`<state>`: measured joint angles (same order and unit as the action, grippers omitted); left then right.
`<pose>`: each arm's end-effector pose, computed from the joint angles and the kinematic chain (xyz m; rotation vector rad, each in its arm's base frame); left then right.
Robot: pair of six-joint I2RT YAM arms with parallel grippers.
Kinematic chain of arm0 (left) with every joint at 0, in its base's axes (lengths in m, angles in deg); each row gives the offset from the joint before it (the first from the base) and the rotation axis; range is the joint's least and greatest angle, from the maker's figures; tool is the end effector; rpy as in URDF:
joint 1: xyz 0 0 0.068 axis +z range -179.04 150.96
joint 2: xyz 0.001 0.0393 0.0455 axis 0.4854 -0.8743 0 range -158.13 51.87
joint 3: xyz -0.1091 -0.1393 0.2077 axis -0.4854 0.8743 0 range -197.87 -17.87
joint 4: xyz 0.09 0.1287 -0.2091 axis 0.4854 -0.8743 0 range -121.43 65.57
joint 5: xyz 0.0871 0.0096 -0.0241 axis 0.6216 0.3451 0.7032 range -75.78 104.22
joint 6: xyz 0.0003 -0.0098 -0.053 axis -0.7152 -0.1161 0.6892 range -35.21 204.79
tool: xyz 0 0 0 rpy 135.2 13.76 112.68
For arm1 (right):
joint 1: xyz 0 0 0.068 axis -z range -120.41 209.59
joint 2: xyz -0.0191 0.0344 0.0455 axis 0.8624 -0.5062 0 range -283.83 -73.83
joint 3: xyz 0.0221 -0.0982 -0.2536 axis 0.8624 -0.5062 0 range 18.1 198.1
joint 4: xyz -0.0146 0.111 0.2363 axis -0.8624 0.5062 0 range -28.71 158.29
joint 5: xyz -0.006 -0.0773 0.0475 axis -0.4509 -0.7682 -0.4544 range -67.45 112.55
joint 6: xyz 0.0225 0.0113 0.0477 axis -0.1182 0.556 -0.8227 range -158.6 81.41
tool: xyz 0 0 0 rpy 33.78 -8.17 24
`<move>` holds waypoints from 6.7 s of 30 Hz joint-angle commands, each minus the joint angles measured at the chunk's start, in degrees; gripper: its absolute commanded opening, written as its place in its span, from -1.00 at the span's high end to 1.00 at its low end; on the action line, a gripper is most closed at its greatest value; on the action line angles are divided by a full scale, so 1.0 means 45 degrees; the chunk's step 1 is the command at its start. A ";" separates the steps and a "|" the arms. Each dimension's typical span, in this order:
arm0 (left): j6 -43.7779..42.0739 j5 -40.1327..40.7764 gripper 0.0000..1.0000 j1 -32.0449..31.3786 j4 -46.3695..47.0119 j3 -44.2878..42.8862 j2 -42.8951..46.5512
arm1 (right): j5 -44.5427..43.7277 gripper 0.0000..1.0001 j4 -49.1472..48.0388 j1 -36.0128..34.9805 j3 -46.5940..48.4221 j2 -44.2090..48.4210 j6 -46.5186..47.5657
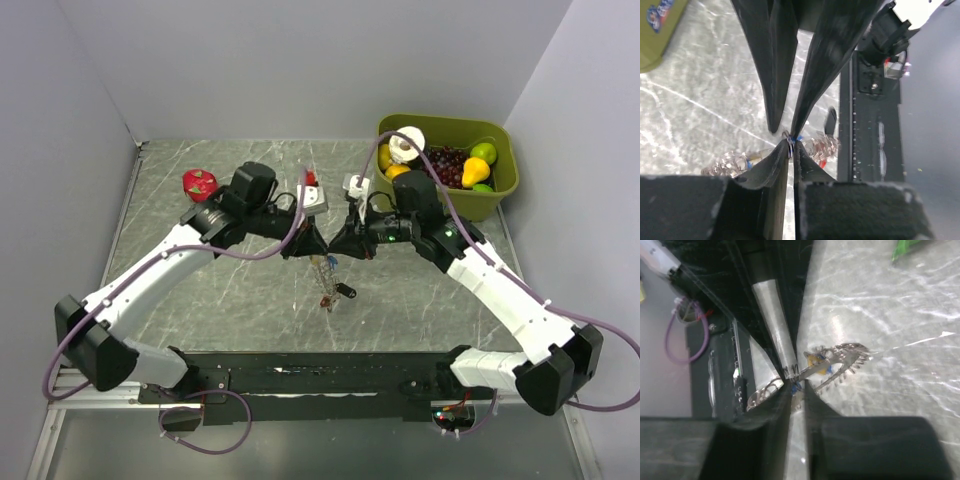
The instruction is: Put the keys on the keyring
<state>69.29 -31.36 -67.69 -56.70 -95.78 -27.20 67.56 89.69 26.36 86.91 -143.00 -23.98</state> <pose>0.2174 -0.2064 0.3733 1.3742 1.6485 -1.0878 0.2024 0.1626 0.3711 -1.2599 1.6300 1.0097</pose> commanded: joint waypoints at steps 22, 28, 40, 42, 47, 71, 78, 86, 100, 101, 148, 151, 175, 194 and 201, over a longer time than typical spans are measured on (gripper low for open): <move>0.6159 0.0188 0.98 0.0191 1.4552 0.6941 0.4641 | 0.1930 -0.13 -0.3440 0.0823 -0.1367 0.1620 -0.1059; 0.6727 -0.0085 0.98 0.0250 1.5667 0.7098 0.4524 | 0.2048 0.39 -0.3577 0.0881 -0.1445 0.1562 -0.1117; 0.7022 -0.0730 0.98 0.0523 1.5924 0.6943 0.4329 | 0.1444 0.50 -0.3812 0.1037 -0.1776 0.2067 -0.1098; 0.6749 -0.0769 0.98 0.0543 1.5436 0.6786 0.4367 | 0.1267 0.39 -0.3967 0.1135 -0.1952 0.2496 -0.1138; 0.6513 -0.1080 0.98 0.0582 1.4906 0.6552 0.4270 | 0.0953 -0.14 -0.4553 0.1252 -0.2343 0.3202 -0.1372; 0.7098 -0.1472 0.98 0.0582 1.5335 0.6414 0.3860 | 0.3336 0.11 -0.7248 0.1077 -0.2461 0.1758 -0.3636; 0.7138 -0.1550 0.98 0.0582 1.5375 0.6317 0.3742 | 0.3258 0.48 -0.7074 0.0862 -0.2285 0.1289 -0.3599; 0.7021 -0.1472 0.98 0.0582 1.5297 0.6415 0.3898 | 0.3122 0.98 -0.7054 0.0842 -0.2187 0.1171 -0.3638; 0.6670 -0.1453 0.98 0.0582 1.4672 0.6239 0.3918 | 0.2985 1.00 -0.6937 0.0823 -0.2246 0.1269 -0.3501; 0.6611 -0.1453 0.98 0.0582 1.4439 0.6200 0.3938 | 0.2966 1.00 -0.6879 0.0823 -0.2226 0.1249 -0.3482; -0.0812 -0.0535 0.45 -0.0297 -0.0797 -0.1437 -0.1375 | -0.0062 1.00 0.0017 0.0413 -0.0136 0.0546 0.0464; -0.0695 -0.0612 0.54 -0.0355 -0.0681 -0.1418 -0.1414 | -0.0023 1.00 -0.0081 0.0432 -0.0214 0.0624 0.0425; 0.4166 0.0812 0.98 -0.0336 1.0577 0.4788 0.2745 | 0.0386 -0.11 -0.2893 0.1389 -0.1991 0.2597 -0.1430; 0.6259 0.1458 0.98 -0.0336 1.5102 0.6591 0.3332 | 0.1560 -0.30 -0.4378 0.1584 -0.2558 0.2597 -0.2192; 0.6200 0.1048 0.98 -0.0336 1.4867 0.6376 0.3274 | 0.0935 -0.30 -0.4903 0.1604 -0.2675 0.2869 -0.2523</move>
<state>96.50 -24.43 -69.13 5.27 -64.44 -12.86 72.98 72.75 33.18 75.70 -131.72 -33.56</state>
